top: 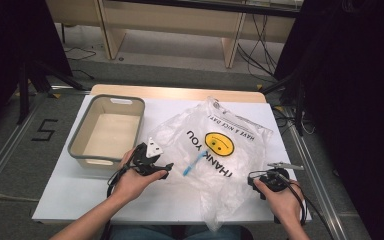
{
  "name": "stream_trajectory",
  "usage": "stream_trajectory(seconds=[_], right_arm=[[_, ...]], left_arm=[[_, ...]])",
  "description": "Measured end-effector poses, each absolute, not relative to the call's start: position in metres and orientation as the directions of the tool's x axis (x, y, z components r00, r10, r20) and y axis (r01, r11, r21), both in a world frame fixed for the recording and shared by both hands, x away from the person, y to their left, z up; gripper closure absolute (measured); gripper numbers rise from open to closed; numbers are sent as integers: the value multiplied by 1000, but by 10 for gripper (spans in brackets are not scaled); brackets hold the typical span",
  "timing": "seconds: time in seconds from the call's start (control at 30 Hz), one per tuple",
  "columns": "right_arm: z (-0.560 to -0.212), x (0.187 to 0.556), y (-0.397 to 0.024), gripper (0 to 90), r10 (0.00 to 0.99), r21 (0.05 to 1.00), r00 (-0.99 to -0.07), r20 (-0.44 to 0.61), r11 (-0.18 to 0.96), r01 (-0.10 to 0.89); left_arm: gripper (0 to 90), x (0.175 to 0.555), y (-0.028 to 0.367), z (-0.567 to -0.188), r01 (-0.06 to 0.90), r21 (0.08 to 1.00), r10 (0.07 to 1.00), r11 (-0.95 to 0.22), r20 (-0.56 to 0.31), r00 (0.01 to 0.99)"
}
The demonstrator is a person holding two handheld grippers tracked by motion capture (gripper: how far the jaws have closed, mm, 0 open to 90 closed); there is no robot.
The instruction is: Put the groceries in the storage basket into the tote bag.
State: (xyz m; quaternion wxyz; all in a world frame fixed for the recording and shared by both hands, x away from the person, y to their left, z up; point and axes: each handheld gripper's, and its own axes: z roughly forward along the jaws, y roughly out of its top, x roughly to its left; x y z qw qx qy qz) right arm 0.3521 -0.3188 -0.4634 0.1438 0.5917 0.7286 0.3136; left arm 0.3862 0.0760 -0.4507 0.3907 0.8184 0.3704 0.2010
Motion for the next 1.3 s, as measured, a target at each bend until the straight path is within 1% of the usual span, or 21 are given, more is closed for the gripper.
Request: stream_trajectory(seconds=[0.2,0.27,0.3,0.4,0.6,0.7,0.93,1.0,1.03,1.1,1.23,1.3], right_arm=[[-468,356,-322,813,937,597,-290,192,123,793],[-468,358,-323,877,936,593,-298,190,132,794],[-468,359,-324,894,936,593,-299,185,136,794],[-464,364,-330,900,940,593,-298,167,146,792],[-456,384,-347,900,957,612,-280,68,182,770],[-454,397,-355,900,960,624,-279,20,206,753],[-455,426,-364,900,953,648,-296,-68,268,713],[-456,432,-363,900,952,654,-296,-79,274,705],[-457,434,-363,900,951,658,-297,-85,278,700],[-459,439,-361,900,951,668,-296,-90,278,690],[-460,445,-358,898,949,690,-298,-100,282,667],[-460,446,-356,878,946,706,-308,-101,287,648]], left_arm=[[316,386,76,-450,449,788,764,-421,42,644],[316,386,77,-449,448,790,766,-418,42,641],[316,386,77,-448,448,792,768,-416,42,639],[315,386,77,-445,443,797,768,-410,40,639],[308,386,74,-433,422,815,759,-397,33,650],[304,386,74,-426,416,830,762,-371,16,648],[305,393,77,-426,453,821,779,-347,-17,627],[313,396,77,-430,482,803,788,-349,-27,616],[317,397,78,-433,511,782,800,-356,-28,600],[352,399,77,-441,557,736,812,-385,-17,584],[397,398,75,-453,611,666,805,-428,-26,592],[417,397,73,-458,631,637,801,-443,-35,598]])
